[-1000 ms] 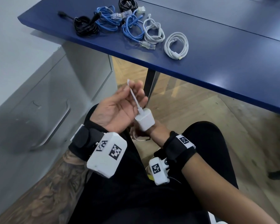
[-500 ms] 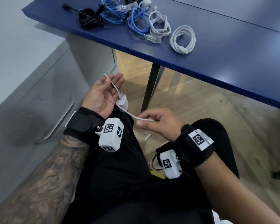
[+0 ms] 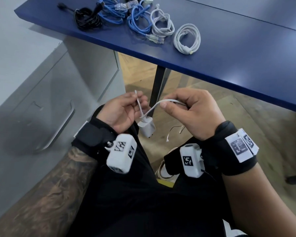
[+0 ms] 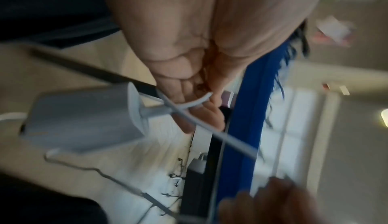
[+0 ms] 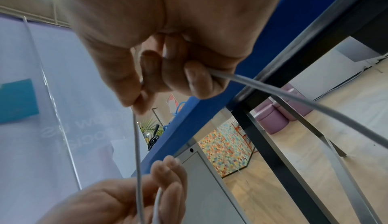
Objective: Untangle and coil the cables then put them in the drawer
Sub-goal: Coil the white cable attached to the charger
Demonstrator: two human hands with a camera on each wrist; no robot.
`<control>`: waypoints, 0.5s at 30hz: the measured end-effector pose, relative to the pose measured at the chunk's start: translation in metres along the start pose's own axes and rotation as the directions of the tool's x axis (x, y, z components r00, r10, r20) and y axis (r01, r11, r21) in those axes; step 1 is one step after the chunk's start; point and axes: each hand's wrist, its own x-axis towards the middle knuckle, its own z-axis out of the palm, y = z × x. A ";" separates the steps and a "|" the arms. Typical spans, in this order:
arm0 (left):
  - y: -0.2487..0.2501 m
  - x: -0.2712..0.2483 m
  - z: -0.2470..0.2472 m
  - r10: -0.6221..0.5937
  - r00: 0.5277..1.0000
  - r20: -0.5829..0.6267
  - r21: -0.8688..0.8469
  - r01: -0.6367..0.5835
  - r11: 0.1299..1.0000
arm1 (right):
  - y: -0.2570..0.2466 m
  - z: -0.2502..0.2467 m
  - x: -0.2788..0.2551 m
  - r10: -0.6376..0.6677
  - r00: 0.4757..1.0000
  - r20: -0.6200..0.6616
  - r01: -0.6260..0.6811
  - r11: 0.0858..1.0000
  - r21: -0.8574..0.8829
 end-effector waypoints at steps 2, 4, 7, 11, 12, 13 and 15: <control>-0.010 -0.007 0.017 0.009 0.996 0.087 0.218 -0.028 0.976 | 0.000 -0.002 0.003 -0.010 0.997 -0.075 0.010 1.000 -0.004; -0.021 -0.015 0.033 0.012 0.986 0.167 0.402 -0.080 0.912 | 0.005 -0.003 0.005 0.006 0.993 -0.121 -0.006 1.000 0.005; -0.027 -0.022 0.044 0.021 0.988 0.156 0.451 -0.090 0.888 | 0.022 -0.001 0.009 0.077 0.980 -0.181 -0.075 0.997 0.013; -0.022 -0.027 0.045 -0.056 0.983 0.173 0.450 -0.028 0.893 | 0.044 0.008 0.009 0.197 0.964 -0.181 -0.163 0.969 0.185; -0.021 -0.028 0.045 -0.089 0.979 0.184 0.465 -0.007 0.885 | 0.046 0.010 0.008 0.209 0.962 -0.175 -0.169 0.961 0.221; -0.020 -0.028 0.045 -0.121 0.973 0.197 0.472 0.014 0.881 | 0.048 0.012 0.007 0.212 0.961 -0.177 -0.166 0.956 0.242; -0.017 -0.028 0.043 -0.159 0.959 0.236 0.438 0.041 0.898 | 0.051 0.013 0.007 0.197 0.963 -0.186 -0.147 0.956 0.254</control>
